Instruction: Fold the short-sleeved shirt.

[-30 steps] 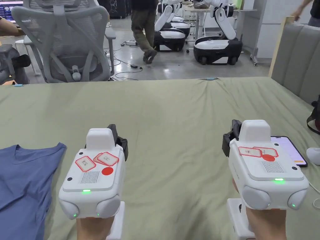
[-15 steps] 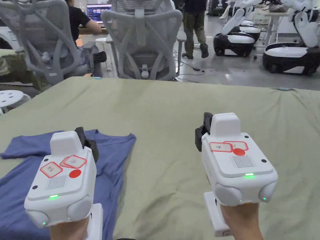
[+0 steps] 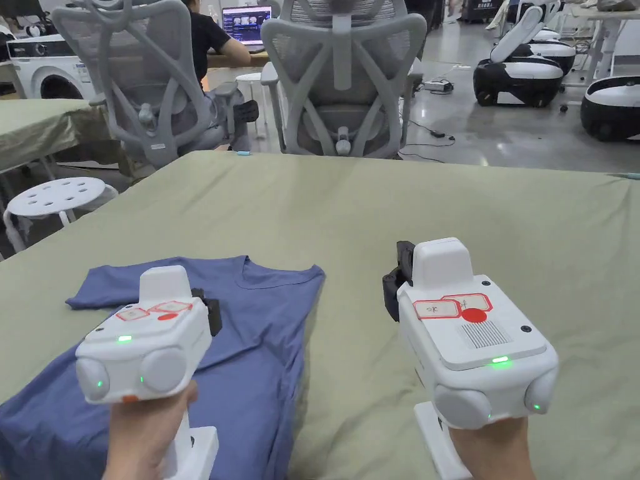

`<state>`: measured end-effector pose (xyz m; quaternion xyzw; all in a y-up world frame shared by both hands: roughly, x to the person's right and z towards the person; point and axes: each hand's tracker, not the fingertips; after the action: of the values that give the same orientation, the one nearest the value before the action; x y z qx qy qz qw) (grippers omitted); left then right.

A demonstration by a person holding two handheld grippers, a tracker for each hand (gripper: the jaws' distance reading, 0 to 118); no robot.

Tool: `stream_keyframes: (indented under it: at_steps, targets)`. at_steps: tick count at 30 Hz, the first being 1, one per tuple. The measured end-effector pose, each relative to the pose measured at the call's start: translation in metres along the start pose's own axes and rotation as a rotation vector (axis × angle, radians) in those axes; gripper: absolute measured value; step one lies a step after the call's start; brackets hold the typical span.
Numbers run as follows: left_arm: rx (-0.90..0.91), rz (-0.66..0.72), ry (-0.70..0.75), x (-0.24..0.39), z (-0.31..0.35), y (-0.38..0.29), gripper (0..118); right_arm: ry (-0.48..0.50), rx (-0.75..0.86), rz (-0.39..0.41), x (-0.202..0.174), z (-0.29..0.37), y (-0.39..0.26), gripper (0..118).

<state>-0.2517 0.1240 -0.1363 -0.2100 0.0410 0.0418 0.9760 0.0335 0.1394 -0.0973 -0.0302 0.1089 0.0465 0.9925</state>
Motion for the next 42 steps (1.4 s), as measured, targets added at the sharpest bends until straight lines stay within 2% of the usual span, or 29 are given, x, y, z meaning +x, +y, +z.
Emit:
stream_keyframes:
  at_steps: [2,3,4,5,6,7,8,9,10,14,17,19,21,22,24,25,27,28,30,33,36,39,42]
  targets:
    - [-0.099,0.071,-0.09,-0.004,-0.036,0.012,0,-0.012,-0.013,-0.004,0.004,-0.001,-0.004,1]
    - [-0.143,0.057,-0.114,-0.002,-0.054,0.016,0,-0.015,-0.019,-0.008,0.006,-0.002,-0.006,1]
    - [-0.152,0.106,-0.144,-0.003,-0.072,0.02,15,-0.015,-0.022,-0.008,0.008,-0.002,-0.01,1]
    - [-0.183,0.093,-0.146,-0.001,-0.088,0.023,47,-0.018,-0.027,-0.007,0.009,-0.004,-0.013,1]
    - [-0.202,0.108,-0.151,-0.001,-0.106,0.024,86,-0.03,-0.043,-0.008,0.01,-0.008,-0.016,1]
    - [-0.266,0.077,-0.134,0.003,-0.126,0.025,118,-0.037,-0.061,-0.009,0.01,-0.012,-0.02,1]
    - [-0.32,0.044,-0.111,0.006,-0.142,0.024,108,-0.039,-0.079,-0.01,0.011,-0.016,-0.023,1]
    - [-0.289,0.059,-0.139,0.004,-0.154,0.021,99,-0.039,-0.091,-0.01,0.011,-0.02,-0.028,1]
    - [-0.307,0.018,-0.129,0.007,-0.167,0.02,96,-0.035,-0.095,-0.01,0.012,-0.024,-0.032,1]
    - [-0.416,0.016,-0.095,0.005,-0.217,0.001,96,-0.04,-0.127,-0.001,0.013,-0.041,-0.045,1]
    - [-0.495,-0.102,-0.111,0.017,-0.233,-0.019,94,-0.046,-0.141,0.004,0.016,-0.048,-0.052,1]
    - [-0.435,-0.157,-0.111,0.021,-0.232,-0.029,94,-0.059,-0.157,-0.011,0.02,-0.054,-0.057,2]
    - [-0.452,-0.115,-0.107,0.02,-0.227,-0.022,88,-0.068,-0.17,-0.021,0.022,-0.056,-0.059,2]
    - [-0.437,-0.102,-0.103,0.019,-0.22,-0.016,69,-0.074,-0.174,-0.026,0.023,-0.057,-0.061,2]
    - [-0.378,-0.106,-0.042,0.017,-0.211,-0.01,15,-0.076,-0.177,-0.035,0.025,-0.057,-0.062,2]
    - [-0.379,-0.107,0.001,0.015,-0.211,-0.011,3,-0.077,-0.18,-0.038,0.025,-0.056,-0.062,2]
    - [-0.396,-0.04,-0.058,0.007,-0.213,-0.006,3,-0.078,-0.182,-0.034,0.026,-0.053,-0.06,2]
    - [-0.392,-0.054,-0.052,0.009,-0.209,-0.002,3,-0.079,-0.178,-0.029,0.027,-0.05,-0.058,3]
    - [-0.32,-0.024,-0.064,0.011,-0.194,0.013,3,-0.085,-0.164,-0.024,0.03,-0.044,-0.055,4]
    - [-0.216,-0.054,-0.088,0.01,-0.174,0.049,3,-0.102,-0.152,-0.027,0.039,-0.03,-0.05,4]
    - [-0.128,-0.061,-0.203,0.018,-0.143,0.083,3,-0.121,-0.14,-0.017,0.051,-0.014,-0.047,5]
    - [0.014,-0.089,-0.318,0.05,-0.113,0.114,3,-0.156,-0.133,-0.019,0.068,0.0,-0.041,6]
    - [0.102,-0.112,-0.476,0.117,-0.083,0.144,3,-0.222,-0.106,-0.05,0.093,0.022,-0.033,6]
